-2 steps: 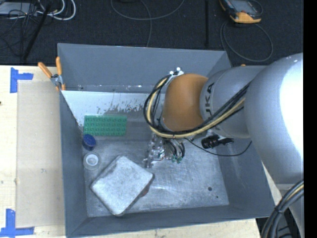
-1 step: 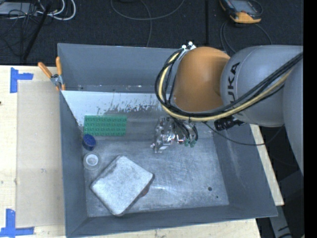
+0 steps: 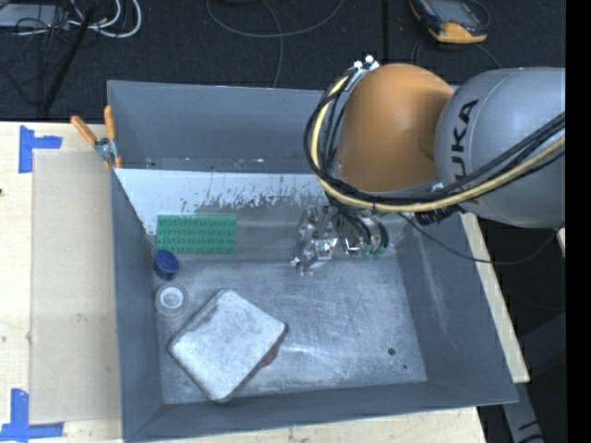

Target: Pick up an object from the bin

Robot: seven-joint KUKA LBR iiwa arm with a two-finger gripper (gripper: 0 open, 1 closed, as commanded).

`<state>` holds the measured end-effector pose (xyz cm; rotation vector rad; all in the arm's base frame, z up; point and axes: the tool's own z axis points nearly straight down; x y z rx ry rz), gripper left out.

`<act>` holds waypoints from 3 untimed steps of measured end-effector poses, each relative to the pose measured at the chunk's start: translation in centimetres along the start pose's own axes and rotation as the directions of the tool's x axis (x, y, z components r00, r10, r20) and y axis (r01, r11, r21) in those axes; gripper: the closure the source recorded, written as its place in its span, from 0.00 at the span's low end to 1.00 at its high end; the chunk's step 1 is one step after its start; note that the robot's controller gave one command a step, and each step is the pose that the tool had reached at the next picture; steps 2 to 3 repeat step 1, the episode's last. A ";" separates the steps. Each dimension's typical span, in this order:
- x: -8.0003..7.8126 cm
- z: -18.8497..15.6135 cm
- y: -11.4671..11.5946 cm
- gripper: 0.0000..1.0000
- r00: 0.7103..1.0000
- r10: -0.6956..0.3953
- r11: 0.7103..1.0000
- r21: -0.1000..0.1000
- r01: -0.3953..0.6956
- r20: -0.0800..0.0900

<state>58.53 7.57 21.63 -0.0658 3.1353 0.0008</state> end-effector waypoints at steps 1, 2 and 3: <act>-0.1 -4.1 -1.1 1.00 0.846 -0.534 0.846 -0.001 0.534 -0.001; -0.1 -4.1 -1.1 1.00 0.846 -0.534 0.846 -0.001 0.534 -0.001; -0.1 -4.1 -1.1 1.00 0.846 -0.534 0.846 -0.001 0.534 -0.001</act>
Offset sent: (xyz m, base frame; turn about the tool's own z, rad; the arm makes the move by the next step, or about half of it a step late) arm 0.0004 -0.0117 0.0405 -0.5640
